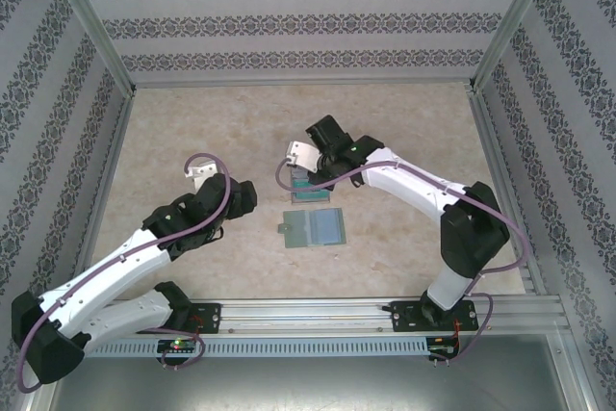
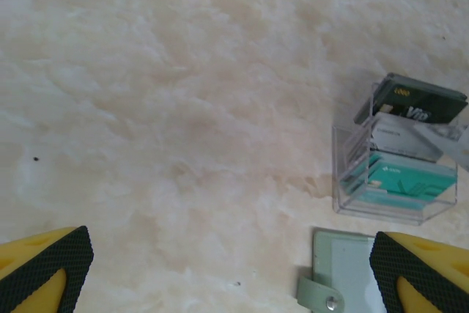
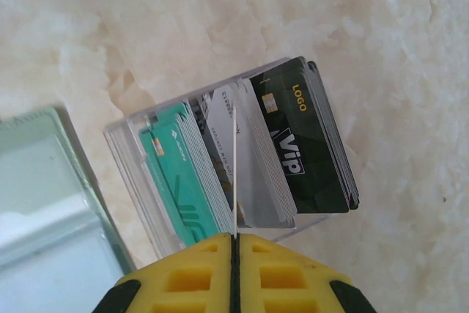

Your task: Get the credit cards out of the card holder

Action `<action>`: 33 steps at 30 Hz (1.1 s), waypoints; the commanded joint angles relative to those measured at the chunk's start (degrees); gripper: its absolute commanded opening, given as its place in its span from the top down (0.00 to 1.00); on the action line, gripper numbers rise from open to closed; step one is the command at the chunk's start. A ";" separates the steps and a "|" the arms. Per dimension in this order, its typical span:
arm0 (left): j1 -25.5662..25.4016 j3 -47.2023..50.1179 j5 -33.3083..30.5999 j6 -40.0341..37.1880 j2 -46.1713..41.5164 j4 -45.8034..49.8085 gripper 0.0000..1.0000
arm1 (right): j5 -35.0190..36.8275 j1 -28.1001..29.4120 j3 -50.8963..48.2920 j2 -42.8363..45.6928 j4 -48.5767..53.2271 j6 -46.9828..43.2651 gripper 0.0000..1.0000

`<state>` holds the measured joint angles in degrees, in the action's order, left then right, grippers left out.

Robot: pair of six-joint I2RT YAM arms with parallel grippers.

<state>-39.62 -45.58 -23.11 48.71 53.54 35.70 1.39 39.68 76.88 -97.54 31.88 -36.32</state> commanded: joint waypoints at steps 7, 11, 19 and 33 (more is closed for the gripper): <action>0.86 0.60 -1.55 1.05 -0.39 2.86 0.00 | 7.15 1.88 1.24 -4.33 -2.43 -10.05 1.00; 1.03 0.52 -1.90 0.84 -0.46 3.10 0.00 | 6.24 2.11 1.77 -5.85 -2.02 -10.13 1.00; 1.65 0.90 -0.95 0.36 -0.68 2.87 0.00 | 6.58 2.25 2.70 -8.66 -2.52 -8.15 0.92; 2.22 1.28 0.75 -0.53 -0.27 1.94 0.00 | 11.98 -1.13 5.51 -8.80 -6.05 1.73 0.73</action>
<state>-38.13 -45.17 -22.55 48.66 53.19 36.93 11.94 39.13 81.78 -107.85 26.70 -38.79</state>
